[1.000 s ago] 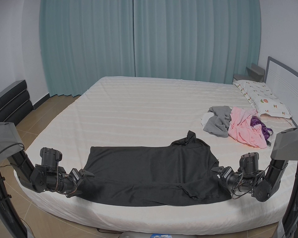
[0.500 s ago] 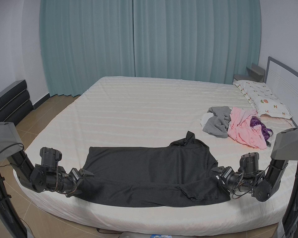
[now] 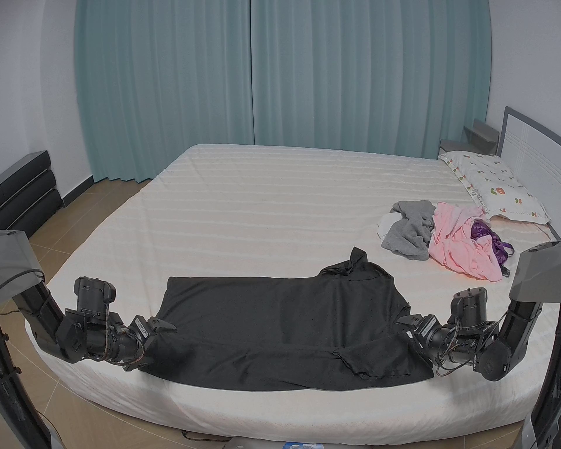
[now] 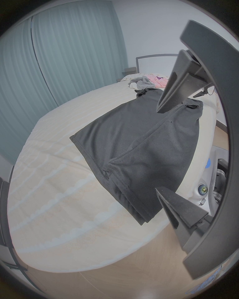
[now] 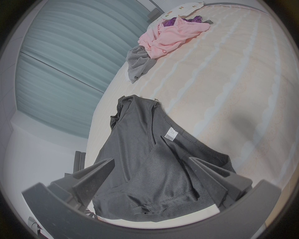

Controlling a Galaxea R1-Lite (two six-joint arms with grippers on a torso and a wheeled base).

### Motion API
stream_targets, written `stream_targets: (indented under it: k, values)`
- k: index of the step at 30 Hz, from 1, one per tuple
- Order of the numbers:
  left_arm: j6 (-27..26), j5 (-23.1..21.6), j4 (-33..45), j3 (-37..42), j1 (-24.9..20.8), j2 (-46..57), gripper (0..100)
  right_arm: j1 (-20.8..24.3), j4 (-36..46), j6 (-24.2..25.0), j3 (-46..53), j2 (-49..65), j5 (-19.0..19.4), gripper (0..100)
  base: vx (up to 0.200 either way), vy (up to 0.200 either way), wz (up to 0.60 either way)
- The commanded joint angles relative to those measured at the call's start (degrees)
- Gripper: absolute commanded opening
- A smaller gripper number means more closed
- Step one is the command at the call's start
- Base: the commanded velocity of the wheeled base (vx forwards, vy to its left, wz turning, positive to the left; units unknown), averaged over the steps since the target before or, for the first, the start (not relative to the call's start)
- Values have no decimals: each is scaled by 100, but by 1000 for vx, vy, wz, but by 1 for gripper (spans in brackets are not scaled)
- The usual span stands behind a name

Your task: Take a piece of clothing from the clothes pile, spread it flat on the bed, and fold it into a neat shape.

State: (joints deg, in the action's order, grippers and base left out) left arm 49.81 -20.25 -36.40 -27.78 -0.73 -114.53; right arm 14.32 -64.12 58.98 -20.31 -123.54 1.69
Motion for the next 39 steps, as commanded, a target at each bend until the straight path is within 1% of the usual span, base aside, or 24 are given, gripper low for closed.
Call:
stream_targets:
  k: [1,4,5,6,7,10,12,17,19,20,22,25,27,29,30,36,39]
  values:
    - [-24,126,-34,-140,73,-17,100,9,5,0,1,14,6,100,0,0,0]
    - [-33,557,-95,-447,117,-61,100,0,-4,0,-8,14,6,100,0,0,0]
    - [-59,654,-86,-562,135,-105,100,0,-4,0,-8,14,6,100,0,0,0]
    - [-59,654,-86,-562,135,-105,100,0,-4,0,-8,14,6,100,0,0,0]
    - [-165,759,-78,-737,135,-254,100,0,-4,-9,-17,5,6,100,0,0,0]
    - [-648,768,-34,-1036,126,-500,100,0,-4,-9,-17,14,94,100,0,0,0]
    - [-877,777,-25,-1212,91,-676,100,-17,5,-18,-17,14,138,100,0,0,0]
    - [-1026,777,116,-1660,20,-1045,100,-17,5,-18,-17,-12,156,100,0,0,0]
    - [-1149,777,388,-1977,20,-1274,100,-17,5,-62,-17,-12,156,100,0,0,0]
    - [-1149,777,388,-1977,20,-1274,100,-17,5,-62,-17,-12,156,100,0,0,0]
    - [-1228,786,546,-2223,20,-1449,100,0,5,-97,-17,-3,156,100,0,0,0]
    - [-1255,786,564,-2275,12,-1572,100,9,5,-106,-17,-12,156,100,0,0,0]
    - [-1395,821,564,-2258,12,-1625,100,9,5,-106,-26,-21,165,100,0,0,0]
    - [-1553,961,564,-2232,12,-1678,100,9,5,-106,-34,-21,165,100,0,0,0]
    - [-1588,1049,564,-2223,12,-1678,0,9,5,-106,-34,-21,165,100,0,0,0]
    - [-1624,1313,608,-2100,47,-1572,0,9,5,-361,-78,-56,165,100,0,0,0]
    - [-1738,1498,643,-2073,73,-1520,0,9,14,-493,-175,-56,270,100,0,0,0]
